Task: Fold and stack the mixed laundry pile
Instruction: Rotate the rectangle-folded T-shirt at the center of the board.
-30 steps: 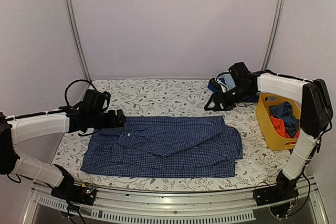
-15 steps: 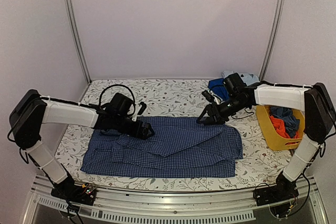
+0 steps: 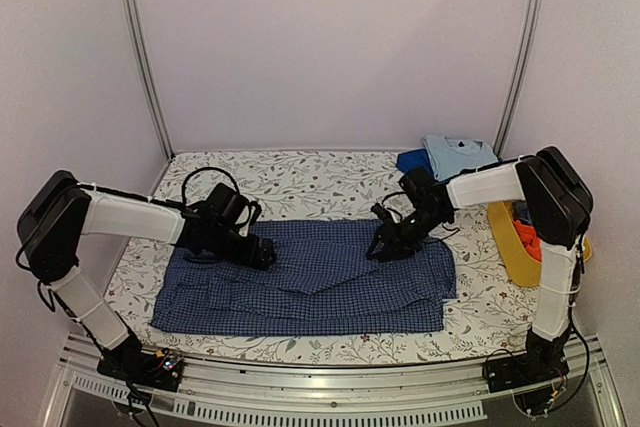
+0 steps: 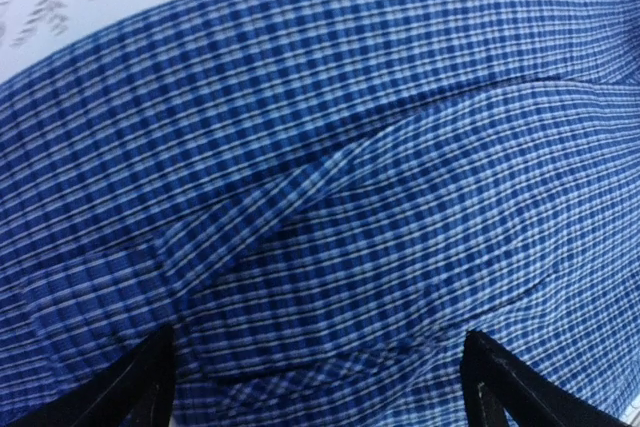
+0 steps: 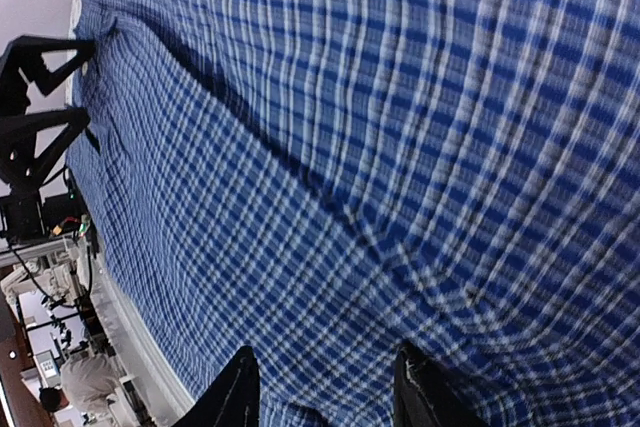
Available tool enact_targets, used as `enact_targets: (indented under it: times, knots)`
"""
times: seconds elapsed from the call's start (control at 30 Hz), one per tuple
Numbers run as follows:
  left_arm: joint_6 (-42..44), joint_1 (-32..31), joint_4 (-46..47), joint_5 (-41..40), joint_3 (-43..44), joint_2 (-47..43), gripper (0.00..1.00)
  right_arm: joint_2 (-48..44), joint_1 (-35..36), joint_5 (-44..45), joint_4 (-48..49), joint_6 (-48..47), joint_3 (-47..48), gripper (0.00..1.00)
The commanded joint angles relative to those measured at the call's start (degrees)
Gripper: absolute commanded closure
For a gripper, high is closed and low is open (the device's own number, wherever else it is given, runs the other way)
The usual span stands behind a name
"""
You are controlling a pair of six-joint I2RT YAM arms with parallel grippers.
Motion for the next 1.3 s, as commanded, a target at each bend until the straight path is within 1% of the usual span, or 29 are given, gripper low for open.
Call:
enact_targets:
  times: [0.0,0.07,0.13,0.2,0.27,0.3,0.33,0.37,0.43,0.5,0.57,0.67,0.8,0.87,0.93,1.03,1.13,1.27]
  knots:
    - [-3.9,3.6,-2.1,-6.8,-3.7,-9.1,0.00,10.3,0.0,13.9,-7.3,-5.1,12.9,0.54]
    - [-4.4,4.4,-2.0,-8.1,-4.1,-13.1,0.00,15.9,0.0,16.5,-10.4,-6.6,22.7,0.55]
    - [-4.3,5.8,-2.8,-7.7,-3.6,-15.9,0.00,21.5,0.1,18.3,-13.6,-7.8,35.1,0.55]
    - [-3.1,6.7,-4.3,-7.3,-2.4,-17.2,0.00,28.5,0.2,19.2,-16.8,-8.6,48.1,0.55]
    - [-0.5,6.8,-5.2,-6.3,-1.2,-17.7,0.00,33.0,0.2,19.0,-21.1,-9.3,59.9,0.55]
    - [0.7,6.8,-5.3,-6.0,-0.7,-17.6,0.00,33.6,0.2,19.1,-22.7,-9.3,63.5,0.55]
    - [1.7,6.7,-5.7,-6.1,0.0,-17.3,0.00,33.2,0.2,18.2,-23.0,-9.5,64.7,0.54]
    - [2.8,6.7,-6.1,-5.9,0.6,-16.7,0.00,31.7,0.2,17.5,-22.3,-9.9,63.5,0.53]
    - [3.9,6.7,-6.1,-5.9,1.8,-15.4,0.00,24.8,0.2,15.5,-20.1,-9.3,55.8,0.50]
    - [4.5,6.8,-5.9,-5.2,3.2,-13.7,0.00,14.6,0.3,12.3,-15.4,-7.9,45.3,0.49]
    - [4.7,6.8,-6.1,-5.2,5.0,-11.6,0.00,6.7,0.6,9.2,-12.0,-5.3,34.1,0.49]
    - [6.6,6.2,-6.4,-2.9,8.0,-8.2,0.00,-3.4,1.7,7.9,-12.0,-3.7,21.8,0.49]
    - [8.5,4.7,-8.2,-3.9,11.7,-4.4,0.00,-11.8,4.3,6.3,-11.5,-2.1,7.6,0.52]
    - [8.5,4.5,-8.8,-4.3,12.8,-3.4,0.00,-14.2,6.4,6.4,-10.7,-0.7,2.5,0.54]
    - [8.2,4.5,-9.4,-5.0,13.6,-2.7,0.00,-14.7,8.5,7.1,-10.2,0.9,-0.9,0.56]
    - [7.3,4.5,-9.6,-4.8,13.6,-2.4,0.00,-13.5,10.3,10.5,-10.0,3.5,-2.3,0.58]
    - [6.0,4.5,-10.0,-4.7,13.4,-2.5,0.00,-10.7,10.3,14.7,-9.5,5.8,-2.0,0.65]
    - [5.1,4.4,-10.4,-5.9,12.5,-3.5,0.00,-5.2,10.4,20.1,-9.9,5.8,-1.1,0.79]
